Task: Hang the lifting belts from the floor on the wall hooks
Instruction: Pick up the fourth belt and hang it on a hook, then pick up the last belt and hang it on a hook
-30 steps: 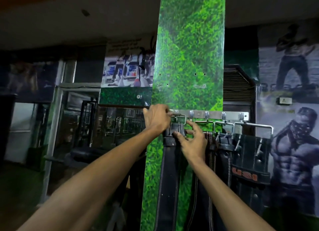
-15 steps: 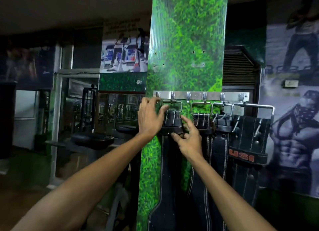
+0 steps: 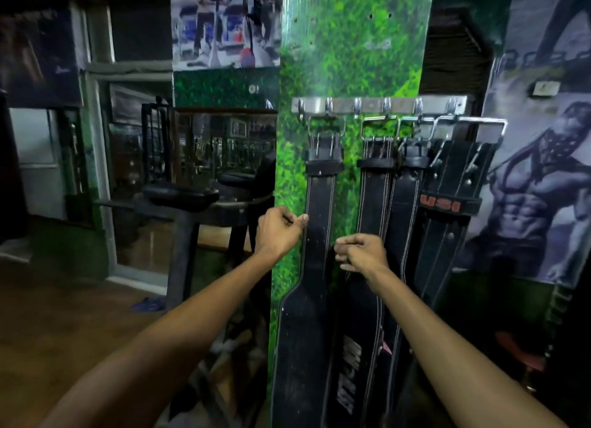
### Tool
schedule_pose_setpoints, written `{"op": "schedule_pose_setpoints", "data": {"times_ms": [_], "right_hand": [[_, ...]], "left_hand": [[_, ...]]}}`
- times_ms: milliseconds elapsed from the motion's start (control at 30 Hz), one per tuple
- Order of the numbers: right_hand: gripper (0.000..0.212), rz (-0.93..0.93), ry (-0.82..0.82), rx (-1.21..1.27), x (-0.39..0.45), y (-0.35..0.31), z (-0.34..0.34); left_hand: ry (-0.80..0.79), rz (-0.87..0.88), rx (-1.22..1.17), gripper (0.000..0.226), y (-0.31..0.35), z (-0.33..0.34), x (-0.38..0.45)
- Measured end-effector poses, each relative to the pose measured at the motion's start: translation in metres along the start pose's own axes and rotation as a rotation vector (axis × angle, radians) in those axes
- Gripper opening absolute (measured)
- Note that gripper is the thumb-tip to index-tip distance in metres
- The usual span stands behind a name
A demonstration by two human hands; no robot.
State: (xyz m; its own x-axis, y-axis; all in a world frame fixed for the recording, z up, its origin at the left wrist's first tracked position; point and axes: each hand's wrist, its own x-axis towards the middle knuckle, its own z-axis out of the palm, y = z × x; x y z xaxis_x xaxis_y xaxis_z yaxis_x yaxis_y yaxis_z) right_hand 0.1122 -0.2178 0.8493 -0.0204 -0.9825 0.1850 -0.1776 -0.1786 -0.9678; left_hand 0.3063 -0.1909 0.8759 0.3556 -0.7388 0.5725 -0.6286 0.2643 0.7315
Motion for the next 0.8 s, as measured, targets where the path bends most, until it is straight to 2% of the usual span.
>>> {"op": "schedule_pose_setpoints", "data": {"times_ms": [233,300,367,467,667,733,800], "right_hand": [[0.014,0.141,-0.060,-0.075,-0.070,0.045,0.014],[0.013,0.167,-0.083,-0.095,-0.095,0.054,0.021],[0.014,0.203,-0.105,-0.113,-0.119,0.071,0.028],[0.014,0.274,-0.158,-0.131,-0.155,0.109,0.039],[0.009,0.480,-0.359,-0.277,-0.222,0.203,0.059],[0.008,0.556,-0.432,-0.309,-0.238,0.239,0.067],[0.015,0.627,-0.486,-0.349,-0.252,0.279,0.077]], "left_hand": [[-0.189,-0.123,-0.026,0.037,-0.045,-0.011,-0.093],[-0.215,-0.163,-0.027,0.045,-0.062,-0.014,-0.119],[-0.224,-0.203,-0.015,0.063,-0.081,-0.015,-0.148],[-0.249,-0.300,0.014,0.079,-0.118,-0.010,-0.193],[-0.394,-0.559,0.021,0.068,-0.188,0.004,-0.296],[-0.428,-0.624,0.050,0.074,-0.211,0.008,-0.325],[-0.451,-0.707,0.100,0.079,-0.235,0.013,-0.356]]}}
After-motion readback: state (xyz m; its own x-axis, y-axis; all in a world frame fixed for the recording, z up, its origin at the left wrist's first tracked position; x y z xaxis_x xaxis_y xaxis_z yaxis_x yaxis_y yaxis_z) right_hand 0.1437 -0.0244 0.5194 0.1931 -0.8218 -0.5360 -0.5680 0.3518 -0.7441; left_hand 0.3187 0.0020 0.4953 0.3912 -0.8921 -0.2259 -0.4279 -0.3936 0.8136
